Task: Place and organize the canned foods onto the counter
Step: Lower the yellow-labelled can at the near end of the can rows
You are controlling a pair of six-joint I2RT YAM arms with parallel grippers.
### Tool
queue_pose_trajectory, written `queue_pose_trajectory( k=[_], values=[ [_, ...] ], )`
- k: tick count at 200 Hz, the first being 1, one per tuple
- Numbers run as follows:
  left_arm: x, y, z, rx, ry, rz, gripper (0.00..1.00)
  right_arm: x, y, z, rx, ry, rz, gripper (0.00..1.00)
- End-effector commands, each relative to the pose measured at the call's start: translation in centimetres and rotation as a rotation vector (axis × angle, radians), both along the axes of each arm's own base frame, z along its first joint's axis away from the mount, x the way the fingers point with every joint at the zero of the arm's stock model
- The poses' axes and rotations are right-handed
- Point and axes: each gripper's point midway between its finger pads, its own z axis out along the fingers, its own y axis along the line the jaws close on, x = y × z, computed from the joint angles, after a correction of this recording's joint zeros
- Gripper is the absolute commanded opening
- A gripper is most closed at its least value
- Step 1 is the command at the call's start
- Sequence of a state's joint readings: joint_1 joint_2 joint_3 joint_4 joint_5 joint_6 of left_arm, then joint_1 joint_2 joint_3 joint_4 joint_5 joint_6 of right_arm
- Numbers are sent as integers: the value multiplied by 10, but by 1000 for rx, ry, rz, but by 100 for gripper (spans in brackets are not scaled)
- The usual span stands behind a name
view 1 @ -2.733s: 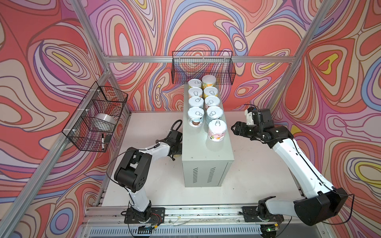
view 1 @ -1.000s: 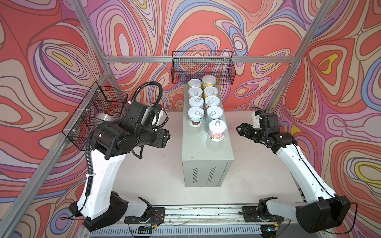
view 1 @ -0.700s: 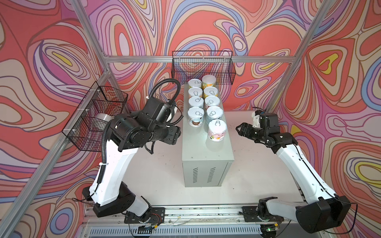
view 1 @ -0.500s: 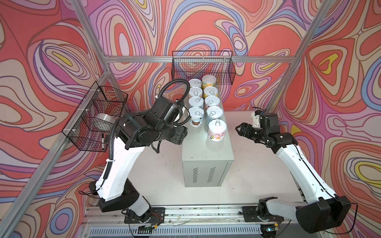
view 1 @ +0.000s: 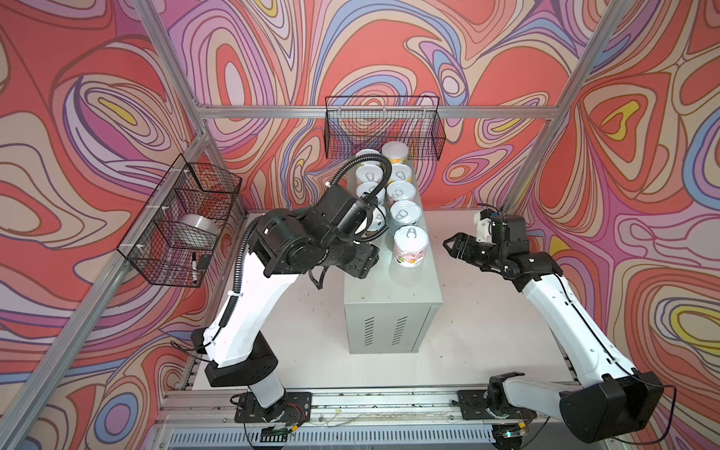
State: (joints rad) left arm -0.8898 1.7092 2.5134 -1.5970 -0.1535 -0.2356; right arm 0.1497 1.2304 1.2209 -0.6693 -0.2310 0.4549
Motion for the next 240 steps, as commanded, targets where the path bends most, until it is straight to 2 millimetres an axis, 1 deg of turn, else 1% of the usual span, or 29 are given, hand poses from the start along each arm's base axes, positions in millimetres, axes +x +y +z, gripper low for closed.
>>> queue_pose_trajectory(
  k=[1, 32, 37, 54, 62, 66, 69, 75, 79, 92, 114, 135, 163, 186, 212, 223, 240],
  values=[
    [-3, 1, 3, 6, -5, -15, 0, -1, 0, 4, 16, -20, 3, 81],
    [0, -4, -1, 12, 3, -14, 1, -1, 0, 3, 16, -16, 6, 83],
    [1, -4, -2, 15, 3, -15, 6, -1, 0, 3, 16, -18, 6, 84],
    [4, -7, -5, 24, 5, -18, 30, 0, 1, 2, 17, -17, 8, 85],
    [5, -8, -6, 26, 4, -19, 38, 0, 1, 3, 18, -17, 9, 87],
    [5, -9, -6, 28, 3, -20, 46, 0, 1, 3, 18, -18, 9, 87],
    [6, -9, -7, 29, 2, -20, 54, 0, 1, 3, 18, -18, 10, 87],
    [7, -10, -7, 31, 2, -22, 68, 1, 2, 3, 19, -20, 9, 88],
    [8, -10, -8, 34, 1, -20, 76, 1, 2, 2, 20, -17, 10, 88],
    [9, -13, -9, 36, 0, -24, 83, 1, 1, 3, 18, -19, 8, 89],
    [13, -15, -8, 33, -15, -25, 90, 1, 1, 4, 19, -20, 7, 89],
    [15, -17, -1, 15, -43, -30, 91, 0, 1, 4, 19, -21, 7, 89],
    [13, -13, 16, -25, -100, -37, 91, -1, 1, 7, 23, -28, 10, 89],
    [6, -8, 39, -97, -162, -57, 92, -3, 1, 8, 24, -30, 10, 89],
    [-8, 0, 67, -201, -232, -90, 92, -4, 1, 10, 27, -35, 10, 89],
    [-14, 6, 76, -233, -259, -95, 92, -4, 2, 11, 28, -36, 12, 89],
    [-23, 15, 81, -263, -290, -106, 91, -4, 2, 13, 28, -41, 12, 89]
  ],
)
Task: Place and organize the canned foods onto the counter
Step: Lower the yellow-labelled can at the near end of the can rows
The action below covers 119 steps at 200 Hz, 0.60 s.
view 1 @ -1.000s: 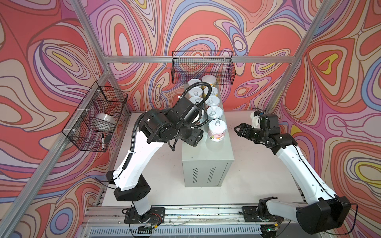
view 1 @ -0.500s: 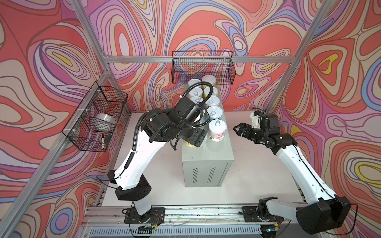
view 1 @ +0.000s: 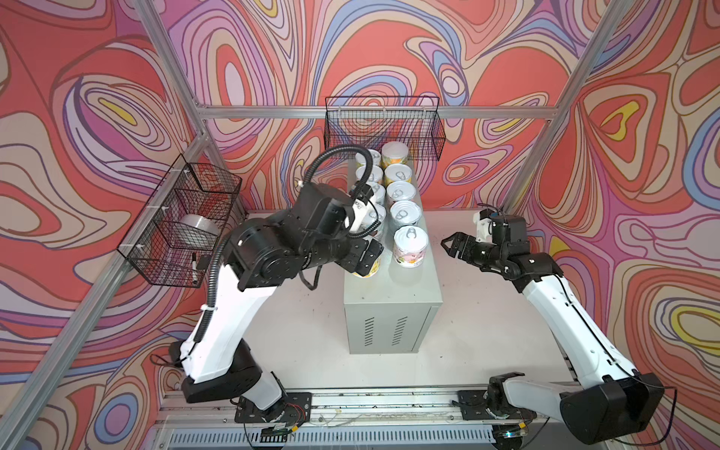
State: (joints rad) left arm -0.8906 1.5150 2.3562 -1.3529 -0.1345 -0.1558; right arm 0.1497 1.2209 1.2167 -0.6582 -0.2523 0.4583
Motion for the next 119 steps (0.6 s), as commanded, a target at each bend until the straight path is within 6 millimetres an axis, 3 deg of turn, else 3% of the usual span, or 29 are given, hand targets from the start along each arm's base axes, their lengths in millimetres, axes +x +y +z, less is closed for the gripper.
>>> queue_pose_trajectory(
  k=[1, 33, 55, 93, 119],
  values=[
    [-13, 8, 25, -85, -91, -39, 91, -3, -2, 9, 10, -27, -3, 89],
    [-23, 30, 23, -138, -147, -3, 85, -2, -1, 8, 12, -25, 1, 89],
    [-31, 34, 12, -168, -170, -24, 80, -1, 0, 10, 16, -31, 3, 89],
    [-24, 47, -13, -167, -224, 40, 66, 0, 0, 11, 16, -33, 4, 89],
    [-19, 44, -29, -147, -217, 50, 58, 0, 1, 11, 19, -29, 5, 89]
  ],
)
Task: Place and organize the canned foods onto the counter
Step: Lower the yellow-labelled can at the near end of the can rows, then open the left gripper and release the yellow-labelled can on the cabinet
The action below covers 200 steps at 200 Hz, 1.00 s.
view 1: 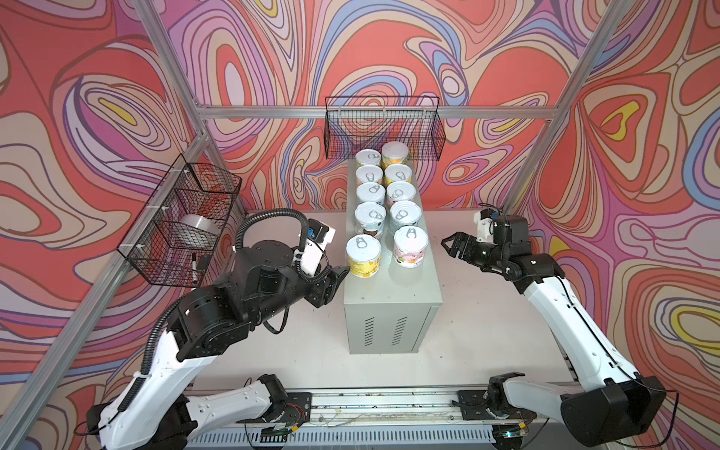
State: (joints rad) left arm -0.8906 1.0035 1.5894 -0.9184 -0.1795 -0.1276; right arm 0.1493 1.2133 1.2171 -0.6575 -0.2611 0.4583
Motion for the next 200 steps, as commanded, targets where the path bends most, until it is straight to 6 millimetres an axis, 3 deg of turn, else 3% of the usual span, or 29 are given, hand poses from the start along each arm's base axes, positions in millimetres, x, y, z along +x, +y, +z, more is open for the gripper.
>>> queue_pose_trajectory(
  k=[1, 62, 200],
  values=[
    [10, -3, 10, -42, -71, 26, 58, 2, -1, 8, 12, -22, -2, 89],
    [22, -20, -7, -15, -76, 11, 52, 3, 1, 11, 14, -26, 4, 89],
    [30, -48, -9, -22, -73, -59, 47, 3, 4, 9, 20, -30, 26, 88]
  ],
)
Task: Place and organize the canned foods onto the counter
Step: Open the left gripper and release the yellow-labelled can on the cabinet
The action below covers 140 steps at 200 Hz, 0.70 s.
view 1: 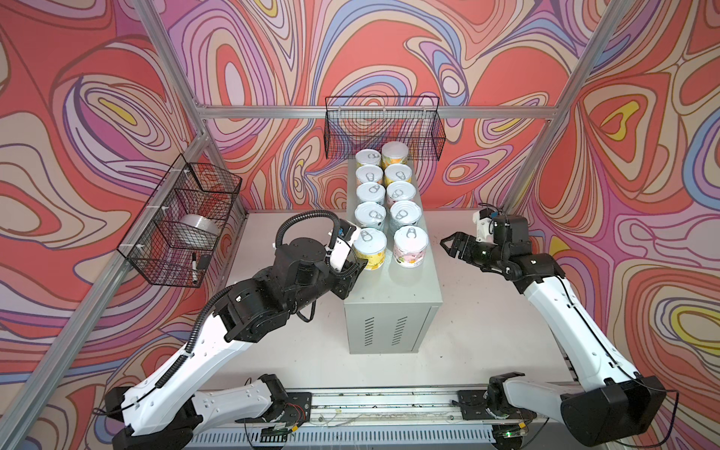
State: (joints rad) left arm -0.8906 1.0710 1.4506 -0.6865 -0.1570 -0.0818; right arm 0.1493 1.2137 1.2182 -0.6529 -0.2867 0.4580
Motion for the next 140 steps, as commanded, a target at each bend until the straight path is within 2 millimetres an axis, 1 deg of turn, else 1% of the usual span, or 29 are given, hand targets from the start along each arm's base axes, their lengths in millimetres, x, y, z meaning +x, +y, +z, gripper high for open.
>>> queue_pose_trajectory(
  k=[1, 86, 140],
  values=[
    [0, -4, 15, -29, -37, -20, 47, 4, 0, 8, 4, -28, 5, 88],
    [1, -13, 15, -32, -31, -46, 45, 4, 2, 4, 8, -23, 15, 88],
    [3, -11, 15, -22, -33, -34, 43, 3, 2, 4, 9, -23, 18, 88]
  ],
)
